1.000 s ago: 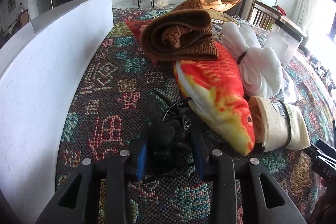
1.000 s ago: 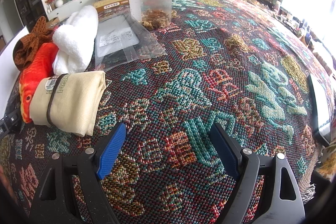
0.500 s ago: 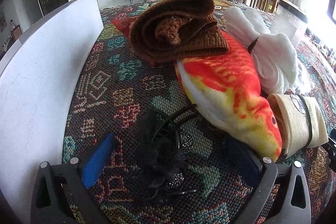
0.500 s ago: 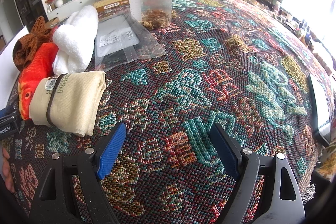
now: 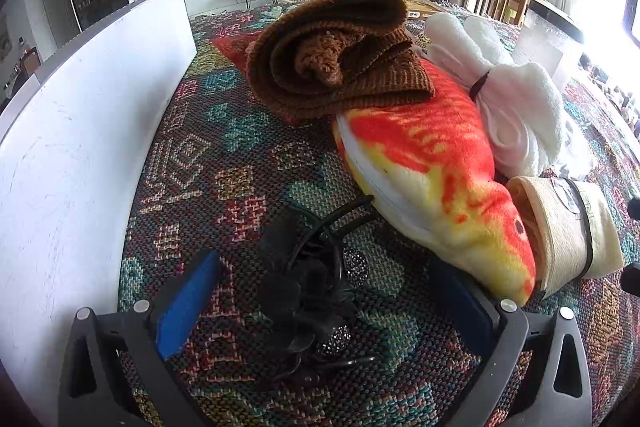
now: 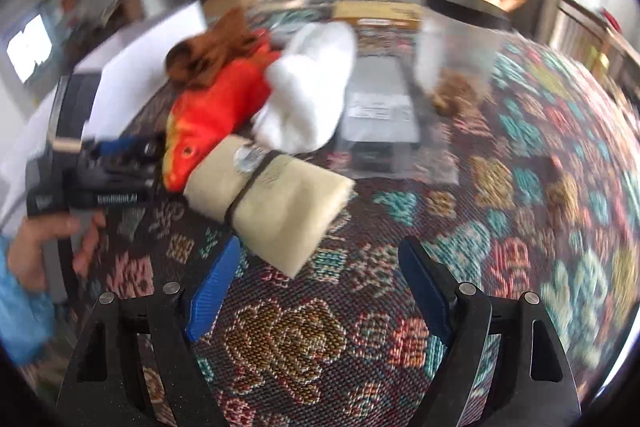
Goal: Organize soft objects
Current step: 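Grasp the cream rolled towel with the right tool while the left tool holds the black item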
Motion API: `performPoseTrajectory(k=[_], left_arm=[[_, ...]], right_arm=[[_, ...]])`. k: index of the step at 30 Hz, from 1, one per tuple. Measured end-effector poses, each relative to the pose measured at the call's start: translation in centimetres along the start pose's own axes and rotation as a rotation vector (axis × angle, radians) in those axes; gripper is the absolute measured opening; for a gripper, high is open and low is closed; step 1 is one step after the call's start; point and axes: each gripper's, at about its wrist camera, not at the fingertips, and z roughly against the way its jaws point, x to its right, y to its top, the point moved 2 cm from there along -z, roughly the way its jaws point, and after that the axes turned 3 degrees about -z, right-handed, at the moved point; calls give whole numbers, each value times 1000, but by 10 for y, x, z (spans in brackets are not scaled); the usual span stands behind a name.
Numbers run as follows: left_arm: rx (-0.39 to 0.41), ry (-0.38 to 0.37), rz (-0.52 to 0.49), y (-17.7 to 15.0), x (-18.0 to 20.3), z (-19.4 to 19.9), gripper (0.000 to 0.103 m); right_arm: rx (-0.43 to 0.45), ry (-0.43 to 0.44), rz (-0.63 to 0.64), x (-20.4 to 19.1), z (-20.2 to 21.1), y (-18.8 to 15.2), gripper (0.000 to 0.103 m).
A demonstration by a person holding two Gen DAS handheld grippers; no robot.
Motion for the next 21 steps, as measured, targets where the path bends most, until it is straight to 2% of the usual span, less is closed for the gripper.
performPoseTrajectory(k=[2, 4, 6, 7, 8, 9, 10, 11, 12, 13, 14, 17, 21], left_arm=[[-26, -18, -12, -3, 0, 4, 103], [-30, -45, -11, -6, -1, 9, 103], [-28, -68, -4, -9, -4, 13, 103], [-25, -75, -3, -9, -5, 15, 102], [-17, -85, -2, -9, -6, 18, 98], [-11, -94, 0, -10, -5, 21, 87], [-10, -105, 2, -10, -6, 23, 78], [-17, -110, 2, -10, -5, 22, 57], [-9, -90, -5, -10, -6, 24, 43], [-5, -90, -7, -10, -6, 26, 38], [-3, -106, 4, -11, -7, 28, 38], [26, -161, 56, -20, -9, 45, 38], [69, -225, 111, -32, -8, 75, 38]], right_arm=[[-17, -24, 132, -17, -11, 18, 84], [-43, 16, 206, -31, -25, 34, 84], [-128, 61, 267, -42, -47, 42, 84], [-159, 22, 302, -46, -58, 43, 84], [-175, -27, 325, -46, -64, 45, 82], [-183, -45, 315, -42, -66, 46, 78], [-187, -63, 279, -34, -64, 48, 55], [-180, -57, 224, -24, -58, 49, 42], [-171, -40, 160, -12, -49, 50, 36], [-157, -43, 101, 0, -39, 52, 28], [-140, -41, 41, 12, -28, 53, 25], [-101, 16, -146, 46, 0, 47, 24], [-74, 44, -269, 69, 16, 34, 24]])
